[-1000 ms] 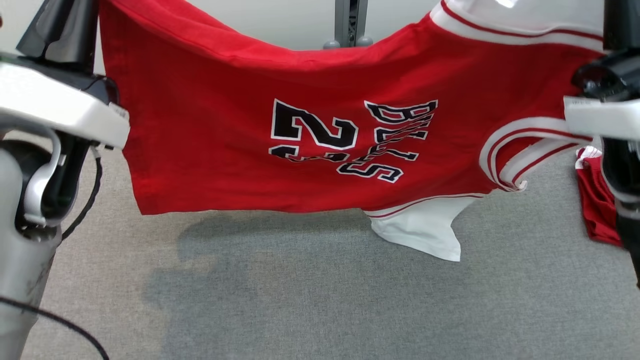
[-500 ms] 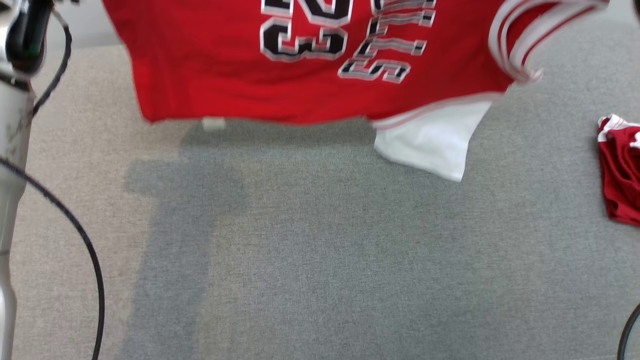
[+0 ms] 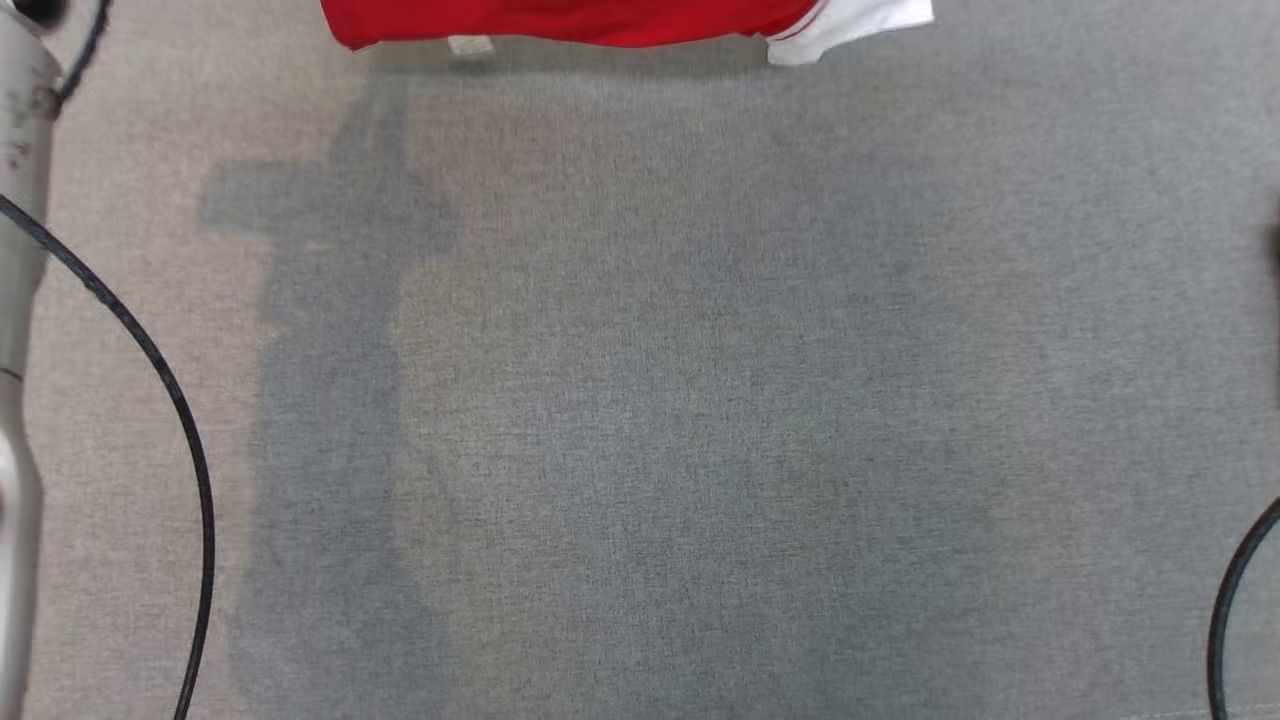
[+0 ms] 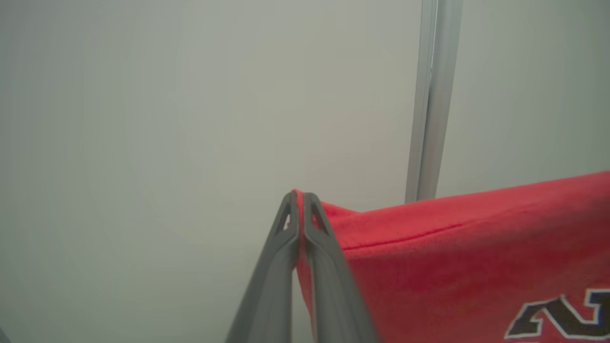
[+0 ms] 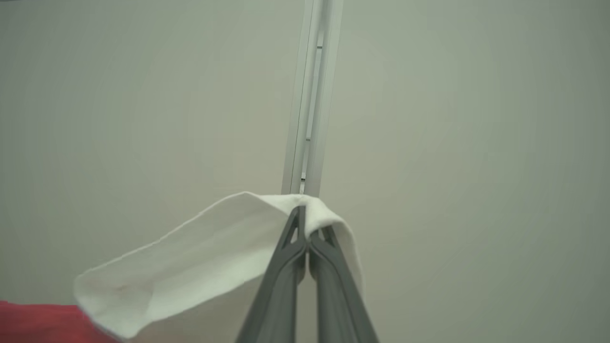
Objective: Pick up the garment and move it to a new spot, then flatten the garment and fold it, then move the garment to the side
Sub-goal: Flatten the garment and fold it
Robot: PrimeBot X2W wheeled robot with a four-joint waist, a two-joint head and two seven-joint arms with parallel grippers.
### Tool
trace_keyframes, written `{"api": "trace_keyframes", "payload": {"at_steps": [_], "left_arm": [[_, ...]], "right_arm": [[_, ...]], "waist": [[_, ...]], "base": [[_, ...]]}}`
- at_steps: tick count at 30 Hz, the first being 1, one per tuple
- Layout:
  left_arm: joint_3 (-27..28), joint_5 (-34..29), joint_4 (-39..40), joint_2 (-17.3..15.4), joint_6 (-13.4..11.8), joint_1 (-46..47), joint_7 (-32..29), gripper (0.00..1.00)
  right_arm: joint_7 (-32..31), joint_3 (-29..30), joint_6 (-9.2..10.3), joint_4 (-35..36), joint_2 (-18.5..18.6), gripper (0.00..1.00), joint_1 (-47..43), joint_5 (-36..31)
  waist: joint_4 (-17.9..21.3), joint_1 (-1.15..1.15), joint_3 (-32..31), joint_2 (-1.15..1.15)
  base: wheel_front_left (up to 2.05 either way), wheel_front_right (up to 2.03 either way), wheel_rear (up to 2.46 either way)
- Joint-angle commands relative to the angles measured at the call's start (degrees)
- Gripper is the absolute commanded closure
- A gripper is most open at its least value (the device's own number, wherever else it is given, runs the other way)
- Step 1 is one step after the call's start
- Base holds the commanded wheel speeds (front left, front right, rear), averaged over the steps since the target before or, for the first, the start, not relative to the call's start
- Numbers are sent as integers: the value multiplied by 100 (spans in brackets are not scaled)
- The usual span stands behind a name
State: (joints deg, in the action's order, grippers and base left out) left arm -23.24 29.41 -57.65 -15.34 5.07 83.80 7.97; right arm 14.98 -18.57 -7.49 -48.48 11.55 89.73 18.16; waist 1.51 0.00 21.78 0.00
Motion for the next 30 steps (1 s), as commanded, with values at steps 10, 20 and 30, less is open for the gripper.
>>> {"api": "trace_keyframes", "payload": {"at_steps": [10, 20, 30], "left_arm": [[183, 584, -647, 360, 234, -565, 575, 100], [837, 970, 772, 281, 243, -2453, 722, 100], [987, 454, 2656, 296, -12, -5170, 726, 100]], "right_arm": [[22, -414, -2, 399, 33, 100, -1122, 717], [22, -426, -3, 1766, 252, 100, -3363, 1854], [22, -321, -7, 3019, 87, 100, -6076, 2350]], "waist": [[-71, 0, 421, 0], [-81, 0, 229, 0], [42, 0, -316, 0]], "base": [[0, 0, 0], [0, 0, 0], [0, 0, 0]]}}
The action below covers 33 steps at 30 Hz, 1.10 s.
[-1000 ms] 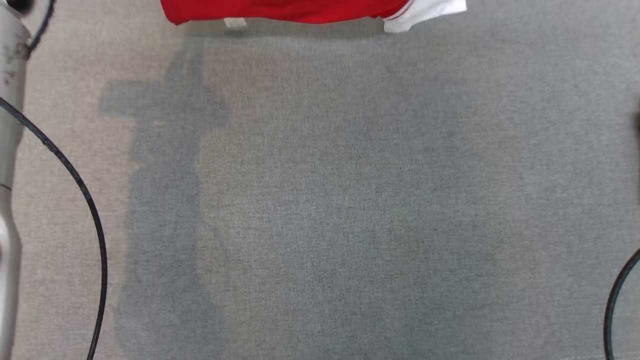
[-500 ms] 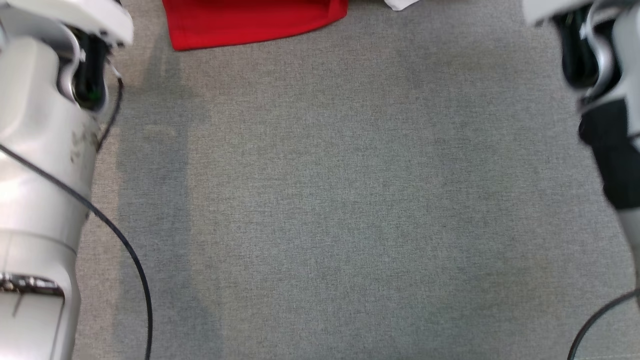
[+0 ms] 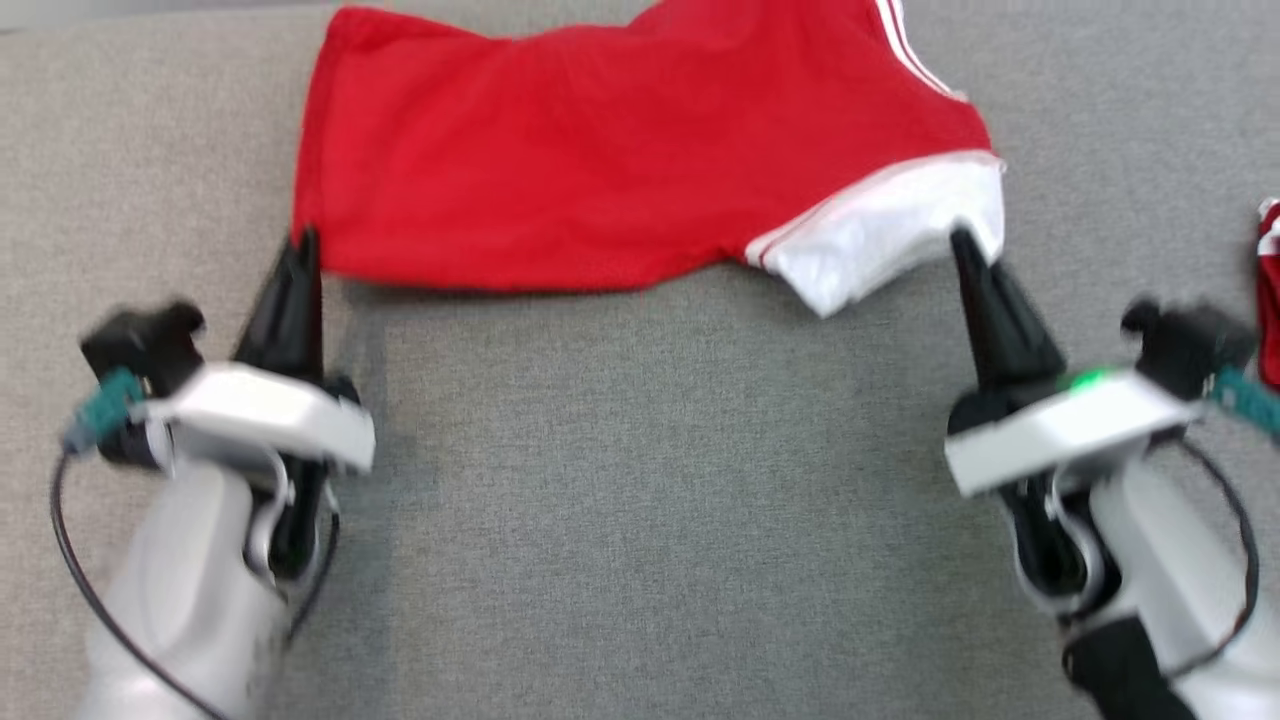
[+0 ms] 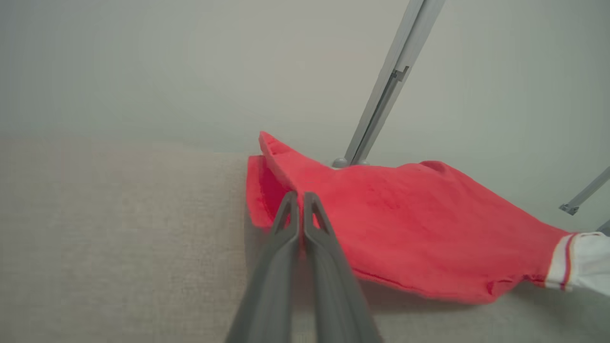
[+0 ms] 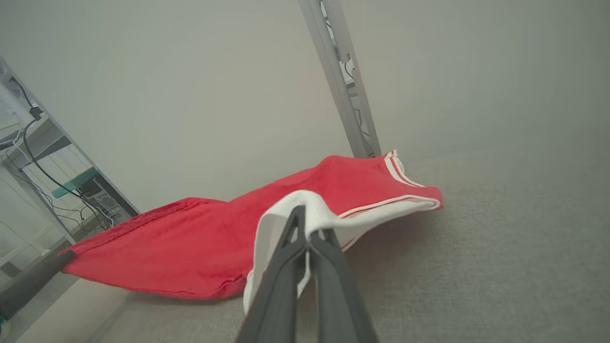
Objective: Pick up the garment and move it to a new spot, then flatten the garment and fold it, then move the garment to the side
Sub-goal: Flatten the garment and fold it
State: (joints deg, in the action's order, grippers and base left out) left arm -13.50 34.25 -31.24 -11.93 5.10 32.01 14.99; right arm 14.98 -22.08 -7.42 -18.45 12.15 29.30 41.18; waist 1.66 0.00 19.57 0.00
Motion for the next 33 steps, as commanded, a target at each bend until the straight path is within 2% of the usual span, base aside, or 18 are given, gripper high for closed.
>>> {"api": "trace_keyframes", "payload": {"at_steps": [1, 8, 20, 33], "left_arm": [[-12, -23, 168, -33, -49, -247, 17, 100], [-157, -23, 1329, -196, -428, -1746, -378, 100], [-227, 210, 3174, -451, -1164, -3756, -1324, 100], [-164, 401, 4204, -635, -1687, -4812, -1935, 100]], "right_arm": [[22, 85, -14, 138, -17, 100, -297, 78], [-40, 350, -14, 680, -242, 100, -1878, 119], [-1074, 1106, -14, 1919, -616, 100, -3846, -327], [-2065, 1793, -14, 3033, -896, 100, -5046, -622]], "waist": [[29, 0, -152, 0], [113, 0, -639, 0], [173, 0, -1321, 0], [267, 0, -1523, 0]], "base": [[0, 0, 0], [0, 0, 0], [0, 0, 0], [0, 0, 0]]}}
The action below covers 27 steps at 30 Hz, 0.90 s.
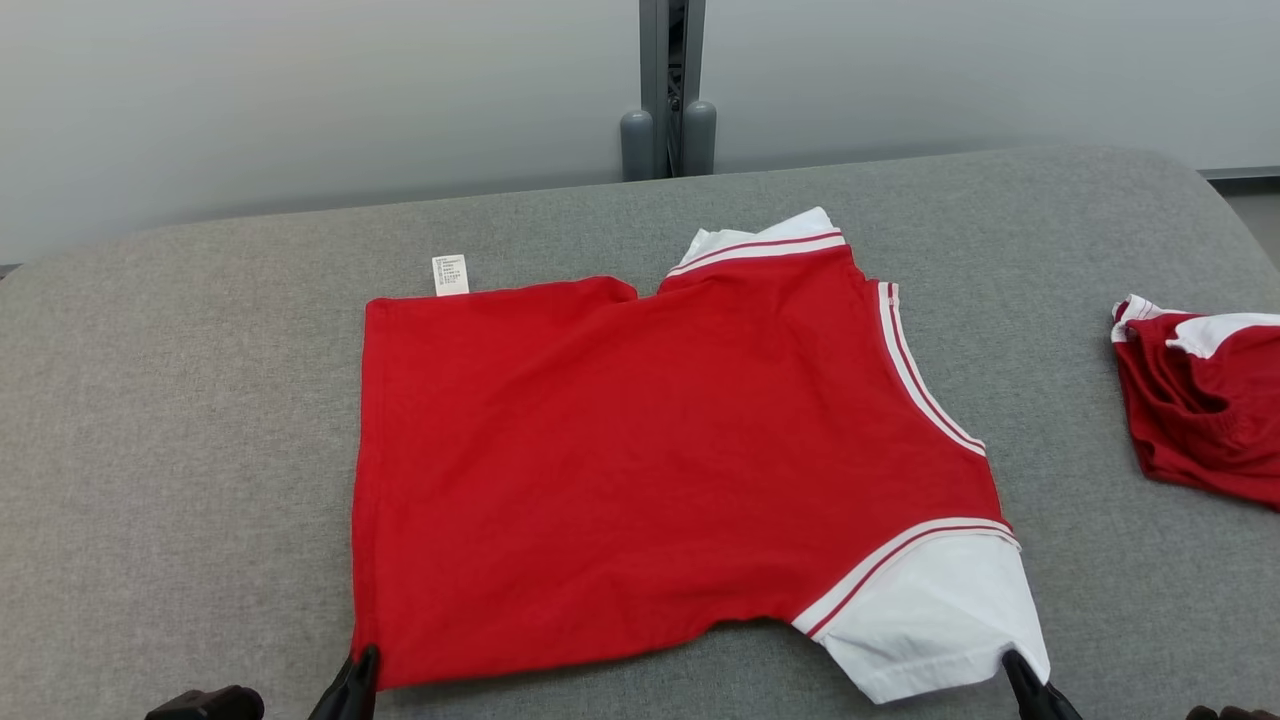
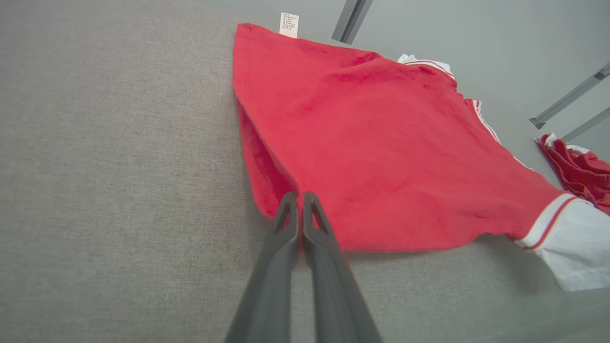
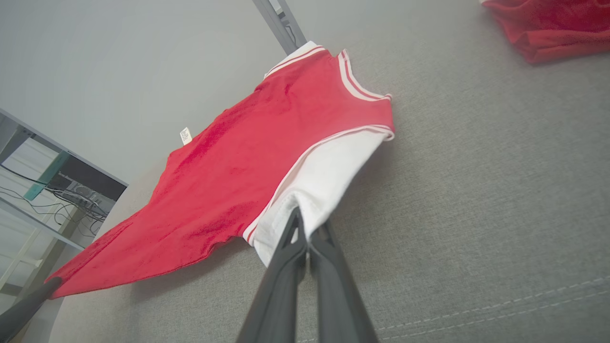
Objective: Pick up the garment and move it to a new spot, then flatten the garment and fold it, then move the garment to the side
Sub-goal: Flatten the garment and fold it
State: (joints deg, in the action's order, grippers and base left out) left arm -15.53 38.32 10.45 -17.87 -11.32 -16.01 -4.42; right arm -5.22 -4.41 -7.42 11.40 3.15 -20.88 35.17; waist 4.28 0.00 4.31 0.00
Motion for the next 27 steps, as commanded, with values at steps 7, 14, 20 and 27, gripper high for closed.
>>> {"api": "trace_keyframes", "payload": {"at_steps": [7, 14, 20, 27], "left_arm": [[71, 7, 338, -166, -130, -49, -183, 100], [26, 96, 354, -240, 62, 509, -394, 100], [-42, 158, -98, -211, 241, 1195, -551, 100], [-43, 268, -1121, -17, 511, 2234, -493, 100]], "right_arm": [[-197, 100, -14, 298, -12, 100, 24, 160], [-106, 128, -14, 251, -12, 100, 595, 288], [-63, 139, -14, -279, -8, 100, 1458, 148], [213, -2, -14, -1474, 267, 100, 2759, 162]], "waist": [[-12, 0, 53, 0], [-57, 0, 149, 0], [-46, 0, 281, 0], [-65, 0, 647, 0]], "base": [[0, 0, 0], [0, 0, 0], [0, 0, 0], [0, 0, 0]]}}
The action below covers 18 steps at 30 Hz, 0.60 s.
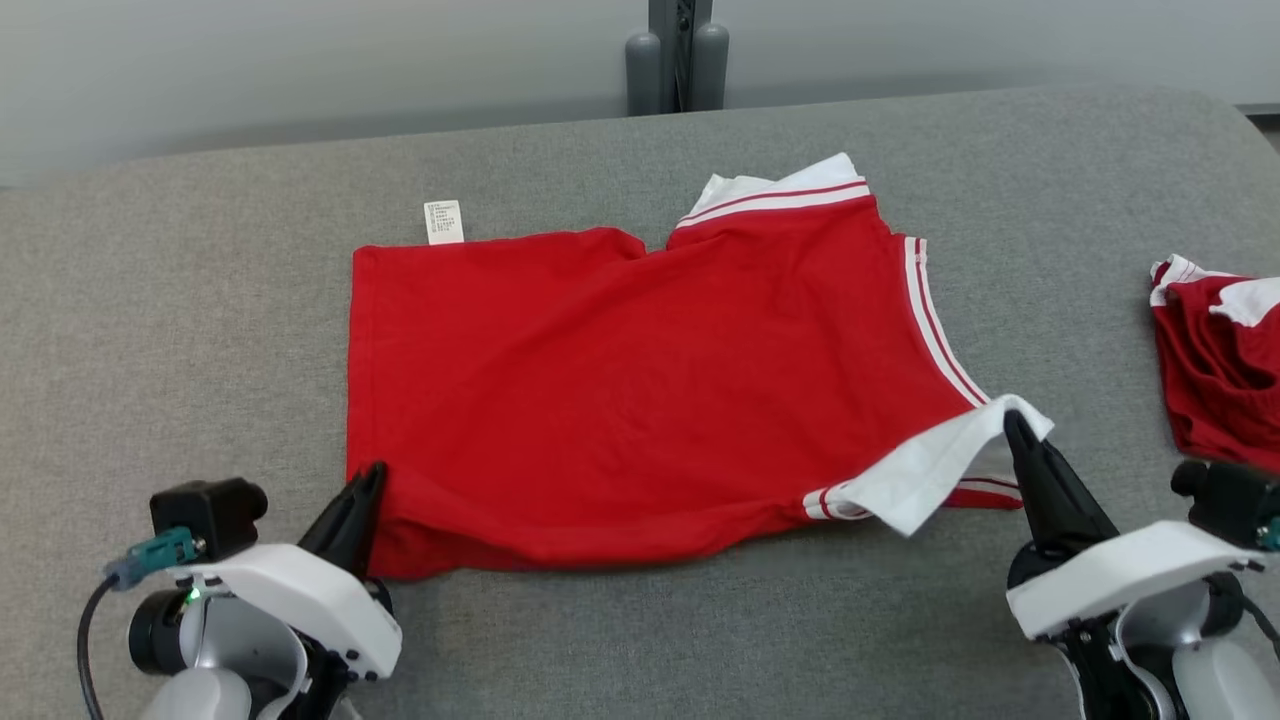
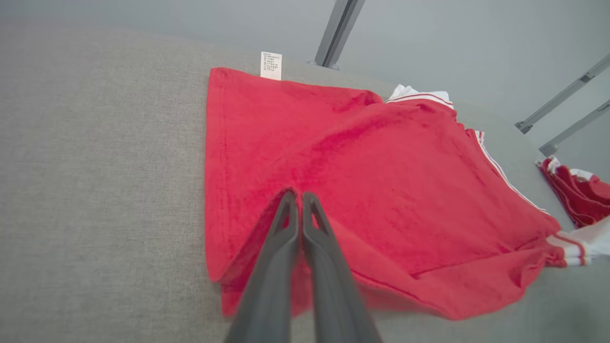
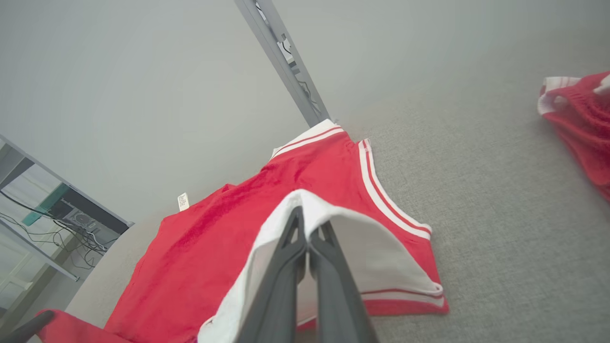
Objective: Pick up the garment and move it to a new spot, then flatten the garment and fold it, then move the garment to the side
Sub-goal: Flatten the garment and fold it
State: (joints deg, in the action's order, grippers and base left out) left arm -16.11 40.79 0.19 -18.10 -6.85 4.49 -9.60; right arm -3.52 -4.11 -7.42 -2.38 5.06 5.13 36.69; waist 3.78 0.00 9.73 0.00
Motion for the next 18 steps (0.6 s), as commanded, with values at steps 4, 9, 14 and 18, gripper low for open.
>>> {"api": "trace_keyframes", "payload": {"at_steps": [4, 9, 14, 18], "left_arm": [[32, 78, -572, 75, 182, 549, 84, 100], [33, 130, -1238, 190, 344, 1007, 215, 100], [45, 171, -1737, 272, 466, 1290, 357, 100], [24, 190, -1974, 301, 544, 1441, 417, 100]], "right_arm": [[169, -209, -14, -590, 177, 100, 627, 72], [324, -570, -14, -1358, 336, 100, 1356, 244], [548, -962, -14, -2027, 480, 100, 1992, 446], [692, -1245, -14, -2483, 573, 100, 2389, 600]], "waist": [[-25, 0, 253, 0], [-58, 0, 482, 0], [-103, 0, 648, 0], [-141, 0, 756, 0]], "base": [[0, 0, 0], [0, 0, 0], [0, 0, 0], [0, 0, 0]]}}
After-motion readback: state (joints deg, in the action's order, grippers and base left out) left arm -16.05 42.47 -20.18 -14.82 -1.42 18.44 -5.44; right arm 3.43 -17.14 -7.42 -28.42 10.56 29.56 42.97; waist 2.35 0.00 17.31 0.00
